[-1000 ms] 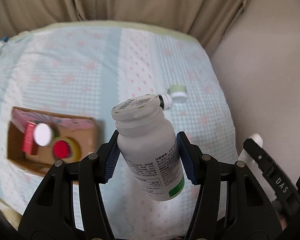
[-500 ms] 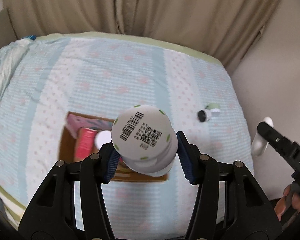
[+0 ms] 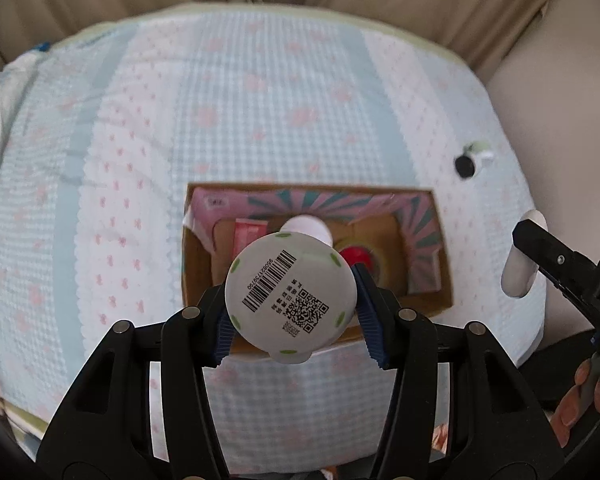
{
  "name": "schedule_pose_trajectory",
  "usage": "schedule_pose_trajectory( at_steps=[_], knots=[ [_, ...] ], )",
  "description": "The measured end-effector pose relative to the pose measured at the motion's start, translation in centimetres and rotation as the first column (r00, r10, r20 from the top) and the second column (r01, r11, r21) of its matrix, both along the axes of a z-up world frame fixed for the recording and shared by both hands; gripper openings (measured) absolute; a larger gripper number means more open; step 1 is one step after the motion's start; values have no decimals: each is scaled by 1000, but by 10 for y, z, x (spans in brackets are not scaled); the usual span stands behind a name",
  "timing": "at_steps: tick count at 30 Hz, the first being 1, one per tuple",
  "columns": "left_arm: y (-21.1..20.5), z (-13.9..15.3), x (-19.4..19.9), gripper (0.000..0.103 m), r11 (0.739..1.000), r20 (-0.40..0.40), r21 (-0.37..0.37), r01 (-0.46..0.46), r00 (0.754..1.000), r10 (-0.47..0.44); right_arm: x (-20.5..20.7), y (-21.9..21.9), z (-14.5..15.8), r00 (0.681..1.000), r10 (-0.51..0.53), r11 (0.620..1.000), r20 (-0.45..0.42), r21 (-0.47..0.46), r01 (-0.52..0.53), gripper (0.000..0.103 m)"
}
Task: Organize rigid objects
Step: 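Carry the pill bottle and earbud case over the cardboard box with both tools, then open both tools to drop the bottle and earbud case into the box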
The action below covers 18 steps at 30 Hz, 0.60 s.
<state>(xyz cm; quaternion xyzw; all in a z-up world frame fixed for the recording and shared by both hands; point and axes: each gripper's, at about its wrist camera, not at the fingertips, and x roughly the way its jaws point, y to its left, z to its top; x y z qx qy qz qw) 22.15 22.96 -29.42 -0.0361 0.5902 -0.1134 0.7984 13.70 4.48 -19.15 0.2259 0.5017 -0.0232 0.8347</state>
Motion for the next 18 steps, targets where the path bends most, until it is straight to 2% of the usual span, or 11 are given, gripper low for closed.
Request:
schedule_pose_trajectory(
  at_steps=[10,18],
  knots=[
    [-7,-82,13,48,996,-113,22,91,990,-88,4,9,-85,988,-39,998,-147,-50,32,41],
    [-26,-133,25,48,986,-191,33,162,970,-153,12,1,-143,977,-52,991,-208,-128,26,41]
  ],
)
